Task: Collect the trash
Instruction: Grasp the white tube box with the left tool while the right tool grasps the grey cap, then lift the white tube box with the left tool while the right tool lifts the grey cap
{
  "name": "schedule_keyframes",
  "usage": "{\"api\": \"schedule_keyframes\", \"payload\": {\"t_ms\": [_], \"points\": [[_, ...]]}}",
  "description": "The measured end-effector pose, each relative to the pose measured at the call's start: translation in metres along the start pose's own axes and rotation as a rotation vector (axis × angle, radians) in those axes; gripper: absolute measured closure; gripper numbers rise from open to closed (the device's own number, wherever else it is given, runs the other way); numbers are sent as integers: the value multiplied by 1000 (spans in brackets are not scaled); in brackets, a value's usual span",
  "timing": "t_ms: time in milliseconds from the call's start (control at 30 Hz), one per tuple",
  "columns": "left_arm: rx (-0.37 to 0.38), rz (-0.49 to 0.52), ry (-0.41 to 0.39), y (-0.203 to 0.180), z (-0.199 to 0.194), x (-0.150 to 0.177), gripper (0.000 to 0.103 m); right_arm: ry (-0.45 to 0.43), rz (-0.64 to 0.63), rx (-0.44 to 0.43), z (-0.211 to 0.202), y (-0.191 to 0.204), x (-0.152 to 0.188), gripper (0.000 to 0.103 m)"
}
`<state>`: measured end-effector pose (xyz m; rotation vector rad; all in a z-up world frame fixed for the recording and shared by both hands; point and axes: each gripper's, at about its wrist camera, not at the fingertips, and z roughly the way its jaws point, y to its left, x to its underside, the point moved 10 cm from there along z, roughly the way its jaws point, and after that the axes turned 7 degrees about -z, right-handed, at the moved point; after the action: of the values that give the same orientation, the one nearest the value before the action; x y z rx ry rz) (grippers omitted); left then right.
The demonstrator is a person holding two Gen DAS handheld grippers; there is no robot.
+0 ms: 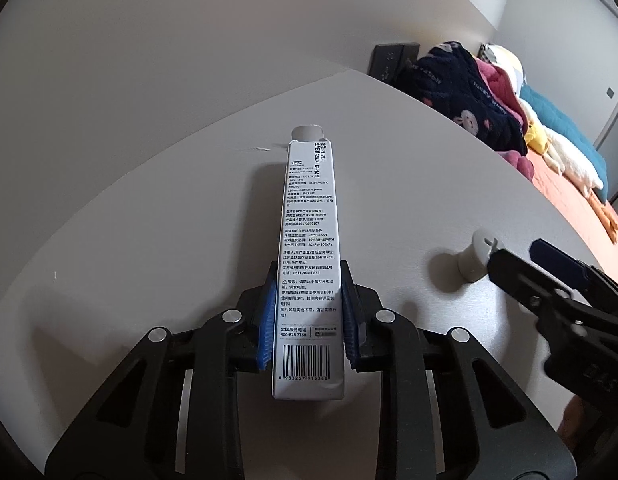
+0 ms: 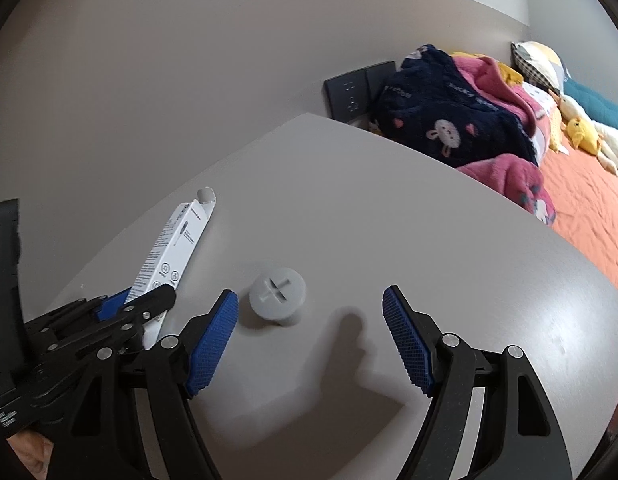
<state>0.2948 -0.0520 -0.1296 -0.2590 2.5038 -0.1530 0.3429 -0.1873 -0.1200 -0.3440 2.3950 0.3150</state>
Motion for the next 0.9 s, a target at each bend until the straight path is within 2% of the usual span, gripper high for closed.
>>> {"api": "schedule_keyframes", "payload": {"t_ms": [33,133,200,633,900], "points": [[6,-2,0,0,0,0,76,6,-12,8,3,2,-1,30],[11,-3,-6,1,-2,0,76,32,-40,11,13,8,0,45],[18,1,-9,-1,-3,1,76,54,-48,2,18,11,3,70],[41,30,-14,-16,-18,10,76,35,-10,-29,-3,6,7,70],[55,39,-27,-27,-43,23,76,7,10,-50,-39,6,15,70]]}}
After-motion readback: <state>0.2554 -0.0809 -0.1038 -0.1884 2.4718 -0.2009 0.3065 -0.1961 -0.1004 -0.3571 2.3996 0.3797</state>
